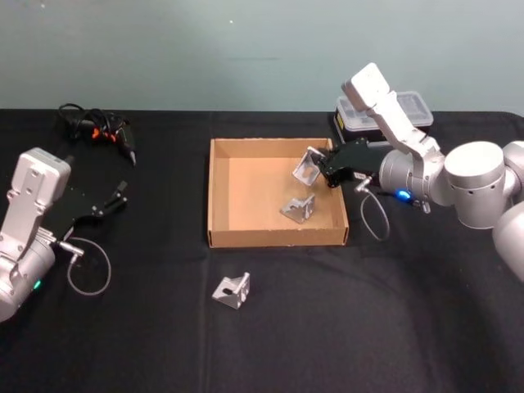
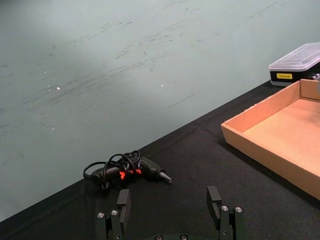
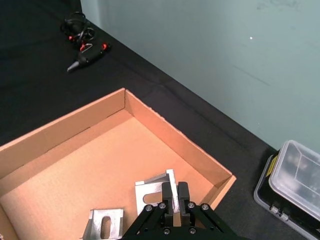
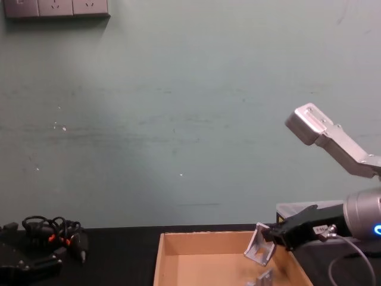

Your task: Use one hand to pick up the angle iron from the table and place it into the box.

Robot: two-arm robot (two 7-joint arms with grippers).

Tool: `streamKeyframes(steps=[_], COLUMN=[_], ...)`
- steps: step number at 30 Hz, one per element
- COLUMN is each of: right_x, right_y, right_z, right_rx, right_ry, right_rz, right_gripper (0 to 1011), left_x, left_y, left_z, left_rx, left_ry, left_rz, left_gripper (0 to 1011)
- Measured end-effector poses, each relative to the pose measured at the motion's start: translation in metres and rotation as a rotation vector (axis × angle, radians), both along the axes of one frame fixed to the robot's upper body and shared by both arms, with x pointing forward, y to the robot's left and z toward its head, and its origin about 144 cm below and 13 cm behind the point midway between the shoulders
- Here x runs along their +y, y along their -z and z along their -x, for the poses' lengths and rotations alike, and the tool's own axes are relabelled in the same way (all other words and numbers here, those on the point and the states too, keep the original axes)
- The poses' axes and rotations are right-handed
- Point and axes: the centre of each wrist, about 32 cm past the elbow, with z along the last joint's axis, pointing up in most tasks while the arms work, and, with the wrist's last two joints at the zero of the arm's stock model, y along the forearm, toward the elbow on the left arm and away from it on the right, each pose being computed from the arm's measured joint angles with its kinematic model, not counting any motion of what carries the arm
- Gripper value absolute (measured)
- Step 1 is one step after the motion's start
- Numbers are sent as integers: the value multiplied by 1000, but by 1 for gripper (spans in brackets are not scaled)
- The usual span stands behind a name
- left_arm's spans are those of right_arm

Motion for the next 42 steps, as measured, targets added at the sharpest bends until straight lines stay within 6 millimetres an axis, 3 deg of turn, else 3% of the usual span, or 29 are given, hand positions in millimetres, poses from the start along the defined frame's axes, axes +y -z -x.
streamKeyframes(steps=[10, 27, 36, 42], right_x=[2, -6, -19, -25], right_y=[5, 5, -2, -11], right_z=[-3, 2, 22, 45], right_rx=[20, -15, -68, -133], right_ry=[-4, 1, -6, -38], right_rz=[10, -15, -61, -88], right_gripper=[98, 622, 927, 1002], left_x=[0, 0, 0, 0], left_y=[0, 0, 0, 0], left_z=[0, 0, 0, 0], left_rx=[0, 0, 0, 0], left_ry=[0, 0, 0, 0], left_rz=[0, 0, 0, 0], left_gripper=[1000, 1000, 1000, 1000])
